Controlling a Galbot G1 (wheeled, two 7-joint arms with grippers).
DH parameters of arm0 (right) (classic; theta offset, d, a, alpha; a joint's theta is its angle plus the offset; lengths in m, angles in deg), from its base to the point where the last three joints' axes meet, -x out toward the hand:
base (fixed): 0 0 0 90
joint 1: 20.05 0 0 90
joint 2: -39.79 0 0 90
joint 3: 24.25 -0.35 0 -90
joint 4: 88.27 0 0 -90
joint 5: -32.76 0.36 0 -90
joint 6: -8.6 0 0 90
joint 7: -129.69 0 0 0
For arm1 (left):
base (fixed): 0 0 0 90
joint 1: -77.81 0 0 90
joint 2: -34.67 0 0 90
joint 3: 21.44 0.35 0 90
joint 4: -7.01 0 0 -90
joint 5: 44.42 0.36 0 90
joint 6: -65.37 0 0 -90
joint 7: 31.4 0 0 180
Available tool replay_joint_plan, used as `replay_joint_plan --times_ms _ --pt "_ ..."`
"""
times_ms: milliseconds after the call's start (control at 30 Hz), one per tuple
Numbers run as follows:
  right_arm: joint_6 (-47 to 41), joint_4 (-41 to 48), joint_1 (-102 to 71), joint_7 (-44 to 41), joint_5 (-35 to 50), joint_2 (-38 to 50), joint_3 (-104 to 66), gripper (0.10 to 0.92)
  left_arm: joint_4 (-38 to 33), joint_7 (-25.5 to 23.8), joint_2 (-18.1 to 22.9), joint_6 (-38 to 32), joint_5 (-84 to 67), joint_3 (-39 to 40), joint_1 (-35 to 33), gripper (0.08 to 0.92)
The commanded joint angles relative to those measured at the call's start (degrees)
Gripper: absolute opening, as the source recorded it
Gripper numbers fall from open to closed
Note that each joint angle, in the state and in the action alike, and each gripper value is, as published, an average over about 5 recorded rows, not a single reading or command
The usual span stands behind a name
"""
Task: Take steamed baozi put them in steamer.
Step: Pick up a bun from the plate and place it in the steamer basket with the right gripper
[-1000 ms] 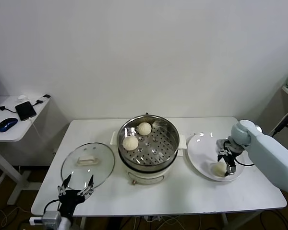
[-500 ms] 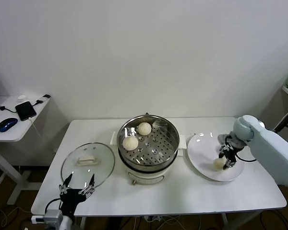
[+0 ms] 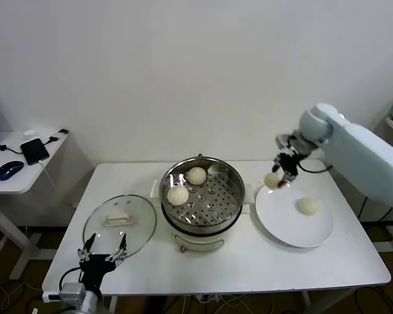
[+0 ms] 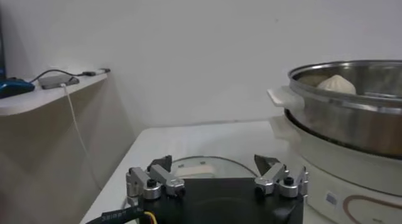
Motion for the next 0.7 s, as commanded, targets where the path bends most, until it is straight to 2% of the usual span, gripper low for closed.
replay_joint_plan --times_ms 33,200,333,467,700 --pt "1.58 5.71 16.56 -3.28 12.88 -16.24 10.84 0.543 -0.88 0.44 0.18 -0.25 0.31 -0.07 0.02 0.823" --pt "24.56 10.32 14.36 -4.60 15.64 -22.71 12.70 0.543 -1.29 0.85 0.41 -0.45 0.42 -0.16 -0.24 0.823" --pt "37.24 7.67 12.97 -1.35 14.78 -22.56 17.22 0.543 -2.02 1.00 0.55 -0.51 0.55 -0.21 -0.69 0.823" --pt "41.88 2.35 12.30 1.72 13.82 -21.25 22.33 0.543 -2.17 1.00 0.93 -0.51 0.66 0.09 -0.69 0.823" --pt "45.26 -3.96 10.26 2.37 5.42 -20.04 23.01 0.543 -2.25 0.91 1.41 -0.40 0.80 0.95 -0.33 0.823"
